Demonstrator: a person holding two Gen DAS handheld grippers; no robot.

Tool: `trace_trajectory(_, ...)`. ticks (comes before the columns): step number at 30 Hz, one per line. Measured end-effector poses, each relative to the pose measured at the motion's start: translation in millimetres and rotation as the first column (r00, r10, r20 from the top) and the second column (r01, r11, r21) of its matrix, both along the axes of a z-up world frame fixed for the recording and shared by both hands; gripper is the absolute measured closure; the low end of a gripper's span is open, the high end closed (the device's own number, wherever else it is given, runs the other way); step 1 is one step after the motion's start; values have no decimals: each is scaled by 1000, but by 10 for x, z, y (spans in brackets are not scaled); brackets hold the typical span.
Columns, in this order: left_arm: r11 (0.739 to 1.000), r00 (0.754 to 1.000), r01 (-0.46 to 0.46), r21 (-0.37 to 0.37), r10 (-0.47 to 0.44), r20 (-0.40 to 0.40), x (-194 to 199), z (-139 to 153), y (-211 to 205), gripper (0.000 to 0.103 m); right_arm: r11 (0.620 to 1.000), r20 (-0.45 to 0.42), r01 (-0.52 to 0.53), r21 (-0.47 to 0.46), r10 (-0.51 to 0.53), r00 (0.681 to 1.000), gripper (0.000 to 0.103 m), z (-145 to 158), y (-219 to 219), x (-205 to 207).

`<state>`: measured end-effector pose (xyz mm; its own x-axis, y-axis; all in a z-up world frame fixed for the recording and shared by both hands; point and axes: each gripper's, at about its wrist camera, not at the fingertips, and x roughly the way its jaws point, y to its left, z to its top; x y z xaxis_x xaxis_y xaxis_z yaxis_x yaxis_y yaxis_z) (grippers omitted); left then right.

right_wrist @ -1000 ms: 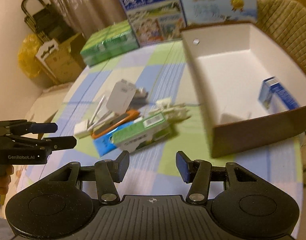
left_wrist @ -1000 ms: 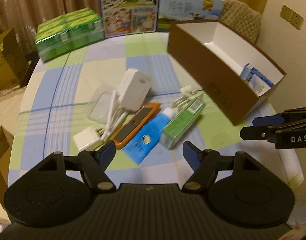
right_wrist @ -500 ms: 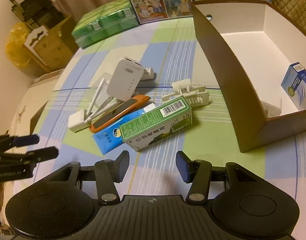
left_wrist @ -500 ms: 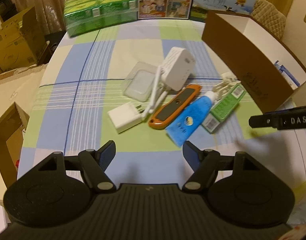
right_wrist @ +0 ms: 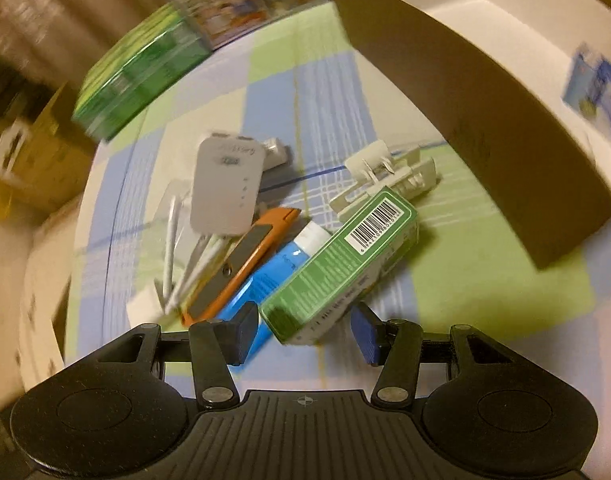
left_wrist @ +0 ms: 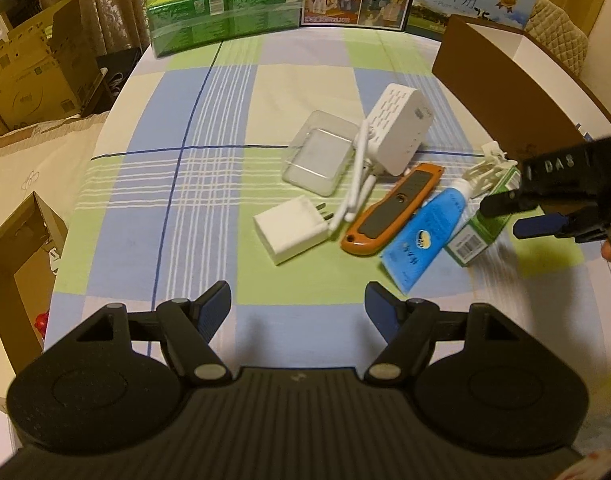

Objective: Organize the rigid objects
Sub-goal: 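Grasp the green toothpaste box with the right gripper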

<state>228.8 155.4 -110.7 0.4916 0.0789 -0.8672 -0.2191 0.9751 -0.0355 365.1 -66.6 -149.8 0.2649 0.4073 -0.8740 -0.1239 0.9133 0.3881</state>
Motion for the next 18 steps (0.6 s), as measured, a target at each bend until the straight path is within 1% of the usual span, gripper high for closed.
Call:
trace_trajectory(2,1000,1000,4,1,-4,-3,13,-19,24,32,998,-29,65,-7,-66,997,54,-60,2,79)
trace_trajectory(4,1000,1000,11,1,-11,-6,32,-41,50,32,995,-39,104,-7,-104,994,54,-105,8,138)
trace_trajectory(7,1000,1000,26,6,-26,-8,57,-79,72,32,993,-36,110,-29,-111,993,54,-140,44,200)
trace_trajectory(10,998,998,58,29,-57,-11,104,-131,80,32,995,-18,76,-61,-77,997,54,-138,71,198)
trace_trajectory(13,992,994,109,65,-109,-12,171,-200,81,32,992,11,17,-126,-16,1000,56,-118,74,183)
trace_trajectory(18,973,978,206,107,-207,-2,296,-316,113,32,973,37,-67,-220,77,996,69,-122,-15,124)
